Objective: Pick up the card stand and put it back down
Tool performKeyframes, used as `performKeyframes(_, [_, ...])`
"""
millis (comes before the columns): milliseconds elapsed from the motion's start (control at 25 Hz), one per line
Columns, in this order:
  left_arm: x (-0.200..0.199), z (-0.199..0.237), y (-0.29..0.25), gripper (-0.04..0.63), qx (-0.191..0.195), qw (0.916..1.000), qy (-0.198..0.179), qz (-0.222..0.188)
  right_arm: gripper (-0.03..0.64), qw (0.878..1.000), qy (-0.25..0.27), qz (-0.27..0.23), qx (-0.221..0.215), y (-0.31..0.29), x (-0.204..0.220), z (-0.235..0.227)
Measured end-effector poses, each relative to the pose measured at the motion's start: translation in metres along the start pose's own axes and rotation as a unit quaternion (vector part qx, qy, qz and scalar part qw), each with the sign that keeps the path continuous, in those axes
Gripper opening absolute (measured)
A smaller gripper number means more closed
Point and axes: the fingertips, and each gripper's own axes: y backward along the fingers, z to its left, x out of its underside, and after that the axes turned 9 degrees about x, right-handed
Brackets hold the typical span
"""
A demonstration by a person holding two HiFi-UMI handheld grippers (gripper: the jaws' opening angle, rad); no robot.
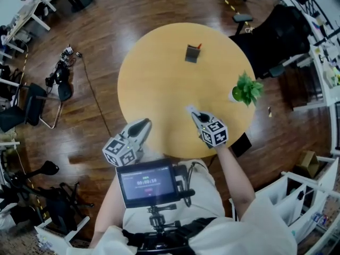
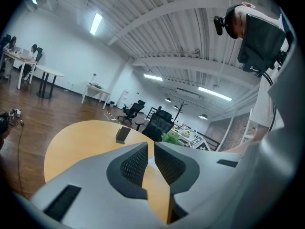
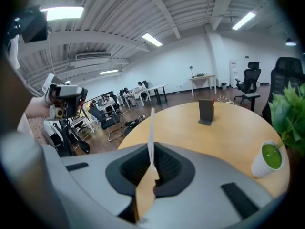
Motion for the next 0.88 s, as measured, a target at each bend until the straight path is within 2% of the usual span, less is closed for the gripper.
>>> performKeyframes(360, [-0.040,-0.017,0.003,0.021,0.039,0.9985,0.001,-0.040,0.025,0.999,0.000,-0.036,-0.007,0.068,-0.066,0.012])
performKeyframes(640, [-0.060,-0.016,-0.001,0.000,0.049,0.9985,-0.008,-0.021,0.025,0.997,0.010,-0.073,-0.012,0.117,-0.119,0.015])
performKeyframes(760, [-0.073,-0.015,-0.003,0.000,0.041,0.9987,-0.007,-0.027,0.025,0.995,0.018,-0.094,-0.006,0.138,-0.142,0.011])
performKeyframes(880, [-0.086,-0.022,-0.008,0.000,0.053,0.9982,-0.004,-0.029,0.025,0.992,0.028,-0.122,0.000,0.159,-0.164,0.007])
